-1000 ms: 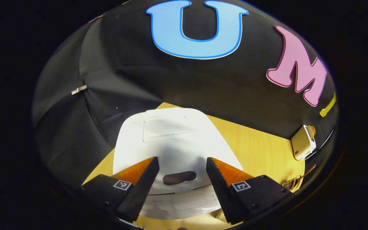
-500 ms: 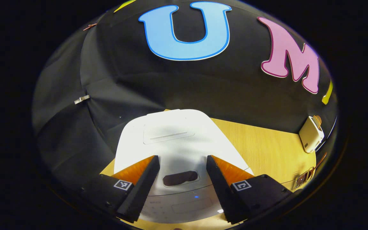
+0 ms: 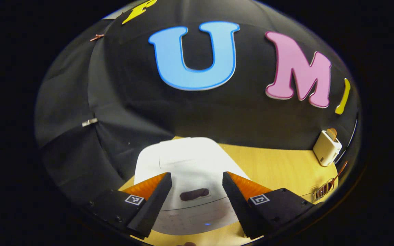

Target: Close the left gripper, press the button to open the rice cooker; take a wooden spoon from the chopstick holder with the right hand, scoop a spoonful of rice and pour it into the rice cooker, then put the wooden spoon back into the chopstick holder.

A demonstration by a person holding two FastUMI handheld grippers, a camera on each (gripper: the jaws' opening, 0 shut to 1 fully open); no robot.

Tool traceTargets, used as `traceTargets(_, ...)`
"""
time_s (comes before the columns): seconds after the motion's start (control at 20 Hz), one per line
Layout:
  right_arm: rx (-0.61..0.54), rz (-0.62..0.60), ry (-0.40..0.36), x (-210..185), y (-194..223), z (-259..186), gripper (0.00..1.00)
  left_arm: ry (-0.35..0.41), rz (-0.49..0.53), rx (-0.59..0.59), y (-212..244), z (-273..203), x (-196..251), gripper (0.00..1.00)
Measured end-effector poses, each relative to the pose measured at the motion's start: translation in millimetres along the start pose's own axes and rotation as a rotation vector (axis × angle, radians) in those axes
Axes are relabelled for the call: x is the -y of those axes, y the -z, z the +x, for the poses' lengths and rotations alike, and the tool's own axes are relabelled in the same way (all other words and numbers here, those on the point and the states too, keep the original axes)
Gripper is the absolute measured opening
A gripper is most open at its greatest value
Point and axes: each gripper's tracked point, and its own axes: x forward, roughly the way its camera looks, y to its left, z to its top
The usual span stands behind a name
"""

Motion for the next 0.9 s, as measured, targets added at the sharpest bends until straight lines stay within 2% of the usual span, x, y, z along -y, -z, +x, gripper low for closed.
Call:
traceTargets(0.3, 0.08, -0.025, 0.033, -40, -23, -30, 0.99, 0.106, 0.027, 0.136, -43, -60, -17, 0.96)
traceTargets(0.6, 0.19, -0.043, 0.018, -89, -48, -71, 0.99, 0.217, -0.05, 0.261, -76, -138, -33, 0.96)
traceTargets(0.75, 0.25, -0.038, 0.011, -104, -62, -88, 0.99, 0.251, -0.056, 0.306, -77, -175, -39, 0.97)
traceTargets(0.9, 0.296, -0.023, 0.005, -116, -74, -104, 0.99, 0.277, -0.067, 0.302, -60, -207, -36, 0.97)
